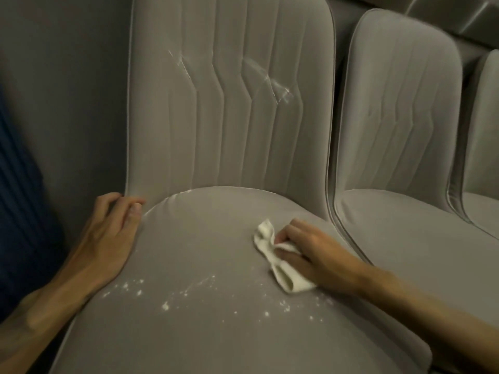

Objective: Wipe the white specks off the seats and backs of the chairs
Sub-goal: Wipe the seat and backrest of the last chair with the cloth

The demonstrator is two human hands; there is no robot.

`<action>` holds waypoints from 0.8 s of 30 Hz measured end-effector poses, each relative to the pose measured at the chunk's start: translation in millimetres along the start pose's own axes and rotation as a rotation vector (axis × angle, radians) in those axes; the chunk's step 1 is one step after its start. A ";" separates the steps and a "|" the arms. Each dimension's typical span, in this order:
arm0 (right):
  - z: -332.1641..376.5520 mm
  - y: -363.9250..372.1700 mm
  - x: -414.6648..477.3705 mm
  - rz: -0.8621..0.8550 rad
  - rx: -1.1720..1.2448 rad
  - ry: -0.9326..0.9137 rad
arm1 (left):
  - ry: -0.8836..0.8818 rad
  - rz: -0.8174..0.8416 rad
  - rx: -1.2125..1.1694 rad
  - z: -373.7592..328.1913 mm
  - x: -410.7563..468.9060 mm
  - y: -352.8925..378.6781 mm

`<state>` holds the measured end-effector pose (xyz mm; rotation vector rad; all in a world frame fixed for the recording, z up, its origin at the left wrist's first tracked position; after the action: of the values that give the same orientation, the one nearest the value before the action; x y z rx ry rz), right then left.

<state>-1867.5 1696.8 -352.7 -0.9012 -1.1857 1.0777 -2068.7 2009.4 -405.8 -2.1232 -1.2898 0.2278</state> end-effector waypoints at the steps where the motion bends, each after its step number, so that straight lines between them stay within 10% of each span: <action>1: -14.7 -2.6 3.8 -0.012 -0.062 0.040 | -0.010 0.006 -0.002 -1.2 -0.6 0.1; 6: -62.8 -1.1 48.5 -0.031 -0.227 0.456 | -0.005 0.009 0.022 -7.4 -7.4 -3.2; 12: 25.2 32.1 56.0 -0.041 0.086 -0.088 | 0.002 -0.007 0.011 -7.8 -7.3 -4.3; 19: -43.8 15.9 97.2 -0.037 -0.201 0.337 | 0.004 0.000 -0.017 -9.6 -8.0 -3.4; 24: 45.9 49.1 113.0 -0.112 0.033 -0.073 | -0.020 0.011 -0.025 -10.0 -8.9 -2.8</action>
<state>-1916.4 1818.5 -362.4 -0.7666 -1.2607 1.0433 -2070.7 1998.5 -397.9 -2.1549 -1.2992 0.2398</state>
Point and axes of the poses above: each hand's wrist, its own x-axis towards the middle knuckle, its own y-axis out of the palm, z = x × y, the point moved 4 cm from there along x, towards the middle knuckle, and after that the axes turned 15 degrees about -y, right-handed, at the moved point
